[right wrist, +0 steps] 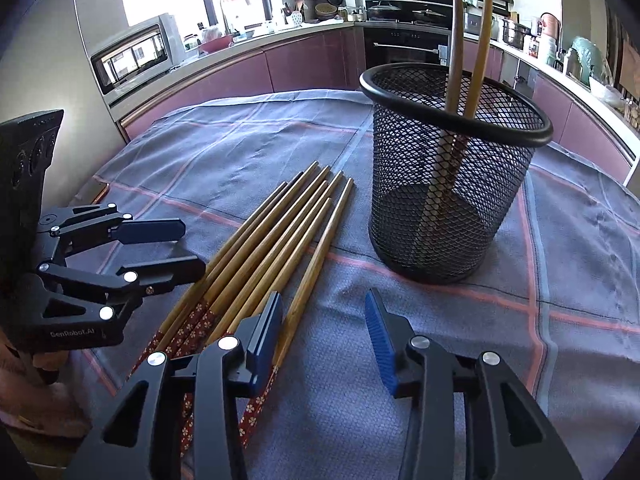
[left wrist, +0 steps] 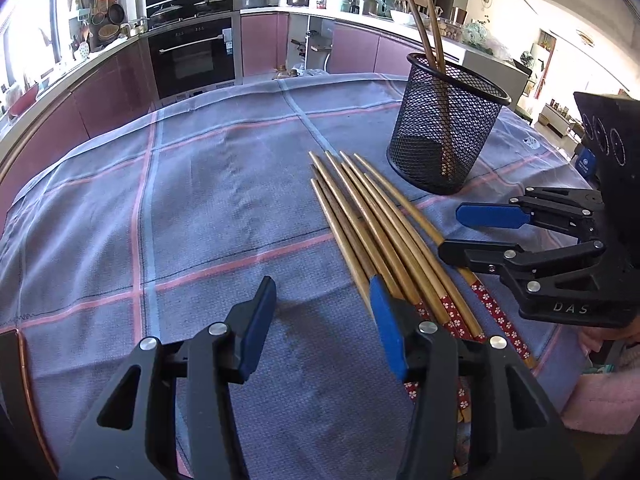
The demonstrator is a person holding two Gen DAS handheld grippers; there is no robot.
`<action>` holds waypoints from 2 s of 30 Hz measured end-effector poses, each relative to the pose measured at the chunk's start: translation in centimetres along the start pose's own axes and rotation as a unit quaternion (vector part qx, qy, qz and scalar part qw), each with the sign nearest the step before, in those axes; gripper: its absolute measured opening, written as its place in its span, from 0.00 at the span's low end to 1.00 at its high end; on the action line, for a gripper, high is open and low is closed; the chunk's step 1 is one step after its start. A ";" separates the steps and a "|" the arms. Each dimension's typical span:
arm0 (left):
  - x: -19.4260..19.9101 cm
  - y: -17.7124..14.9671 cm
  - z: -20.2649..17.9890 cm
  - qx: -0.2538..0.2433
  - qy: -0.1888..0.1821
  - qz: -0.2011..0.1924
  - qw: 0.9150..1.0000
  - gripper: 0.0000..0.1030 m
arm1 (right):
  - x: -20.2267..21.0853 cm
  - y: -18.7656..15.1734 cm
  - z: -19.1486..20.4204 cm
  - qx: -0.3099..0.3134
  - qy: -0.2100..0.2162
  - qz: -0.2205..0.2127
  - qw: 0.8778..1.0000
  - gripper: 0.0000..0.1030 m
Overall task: Organize utensils
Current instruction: 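Withdraw both tools from the cup back to the chopstick bundle, then grasp another chopstick with the left tool while the right tool grasps one too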
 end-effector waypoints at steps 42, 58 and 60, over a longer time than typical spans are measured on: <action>-0.3 0.7 -0.7 0.013 -0.029 -0.005 0.999 0.07 | 0.0 0.7 1.4 -0.012 0.057 0.007 0.998 0.06; -0.9 0.7 -0.1 0.020 -0.026 0.003 0.999 0.08 | -0.1 1.2 1.2 -0.018 0.068 -0.001 0.998 0.06; -0.4 1.1 -0.2 0.020 -0.031 -0.003 0.999 0.07 | 1.0 1.4 1.1 -0.017 0.074 -0.013 0.997 0.06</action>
Point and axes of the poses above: each gripper's, at about its wrist camera, not at the fingertips, and x roughly against the way its jaws point, z to its left, y to its top, the point moved 10 cm from there along -x, roughly the way its jaws point, and after that the axes turned 14 degrees about -x, right-handed, at the moved point
